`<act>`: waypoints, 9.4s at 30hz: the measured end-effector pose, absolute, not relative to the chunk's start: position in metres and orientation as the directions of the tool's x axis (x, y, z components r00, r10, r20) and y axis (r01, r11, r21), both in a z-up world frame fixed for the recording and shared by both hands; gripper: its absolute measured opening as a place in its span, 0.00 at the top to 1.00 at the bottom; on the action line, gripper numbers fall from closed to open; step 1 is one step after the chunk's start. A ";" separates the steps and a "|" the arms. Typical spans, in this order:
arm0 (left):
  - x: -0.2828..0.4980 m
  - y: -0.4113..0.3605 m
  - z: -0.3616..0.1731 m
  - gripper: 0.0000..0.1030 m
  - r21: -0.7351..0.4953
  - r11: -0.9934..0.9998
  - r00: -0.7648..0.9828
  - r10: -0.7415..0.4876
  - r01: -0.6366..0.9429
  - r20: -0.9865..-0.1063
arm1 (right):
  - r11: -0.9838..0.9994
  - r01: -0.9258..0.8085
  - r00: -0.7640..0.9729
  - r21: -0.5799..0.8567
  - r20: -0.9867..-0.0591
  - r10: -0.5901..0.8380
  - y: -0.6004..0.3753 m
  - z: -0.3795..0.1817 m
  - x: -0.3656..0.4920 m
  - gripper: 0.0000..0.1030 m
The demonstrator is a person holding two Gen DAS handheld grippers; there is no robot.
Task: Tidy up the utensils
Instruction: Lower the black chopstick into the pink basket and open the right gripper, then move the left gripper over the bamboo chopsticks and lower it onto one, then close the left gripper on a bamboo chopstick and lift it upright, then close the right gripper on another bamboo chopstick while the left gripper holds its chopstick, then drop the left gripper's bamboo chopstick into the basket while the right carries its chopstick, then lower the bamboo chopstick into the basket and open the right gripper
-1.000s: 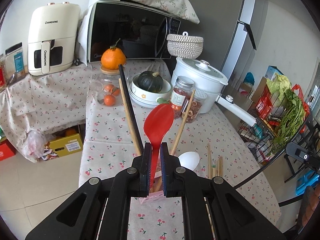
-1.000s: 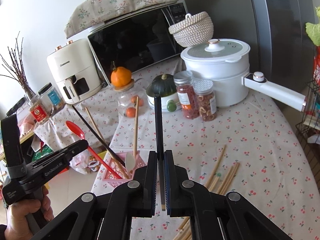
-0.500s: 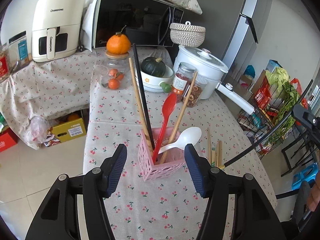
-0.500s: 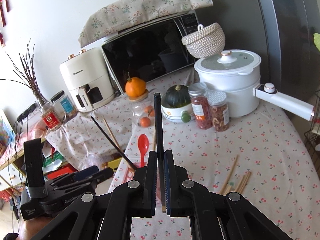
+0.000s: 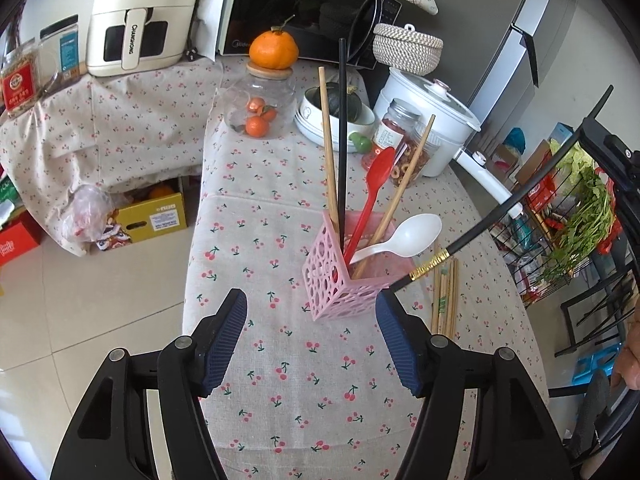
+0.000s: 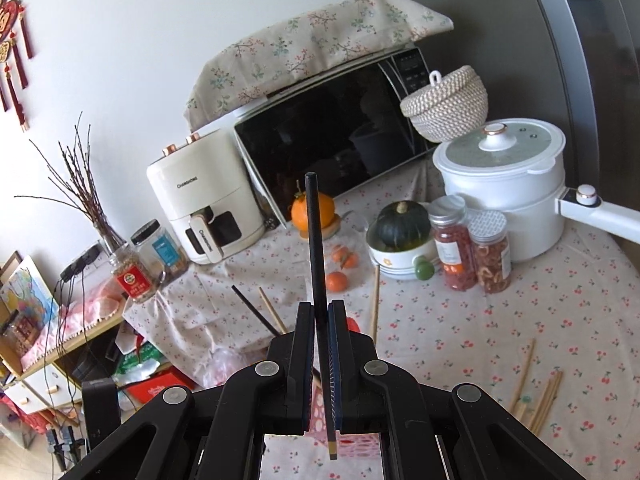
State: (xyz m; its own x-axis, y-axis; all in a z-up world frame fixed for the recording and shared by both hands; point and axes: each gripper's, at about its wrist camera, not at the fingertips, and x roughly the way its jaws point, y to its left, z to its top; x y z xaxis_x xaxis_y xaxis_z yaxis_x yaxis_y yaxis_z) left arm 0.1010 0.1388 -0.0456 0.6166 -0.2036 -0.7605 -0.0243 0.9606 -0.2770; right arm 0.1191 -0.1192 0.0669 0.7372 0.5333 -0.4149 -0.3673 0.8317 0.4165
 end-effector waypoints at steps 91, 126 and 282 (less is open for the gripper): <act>0.294 -0.142 -0.170 0.78 -0.030 0.991 0.354 -0.075 0.131 -0.932 | 0.954 0.195 0.353 0.228 -0.924 0.149 -0.357 -0.104 0.190 0.15; 0.094 -0.029 -0.035 0.94 -0.229 0.909 0.607 -0.406 0.349 -0.683 | 0.982 0.052 0.312 0.183 -0.937 0.159 -0.260 -0.132 0.201 0.15; 0.101 0.118 -0.037 0.15 -0.148 0.989 0.599 -0.123 0.007 -0.791 | 0.970 -0.182 0.903 0.164 -0.363 0.231 -0.092 0.011 0.150 0.41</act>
State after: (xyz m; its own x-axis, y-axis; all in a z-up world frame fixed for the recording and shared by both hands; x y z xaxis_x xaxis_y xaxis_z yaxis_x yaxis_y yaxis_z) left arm 0.1009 0.1180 -0.0369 0.5989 -0.1225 -0.7914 0.0070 0.9890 -0.1478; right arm 0.1501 -0.0924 0.0111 0.9027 0.2310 -0.3631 -0.1821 0.9695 0.1640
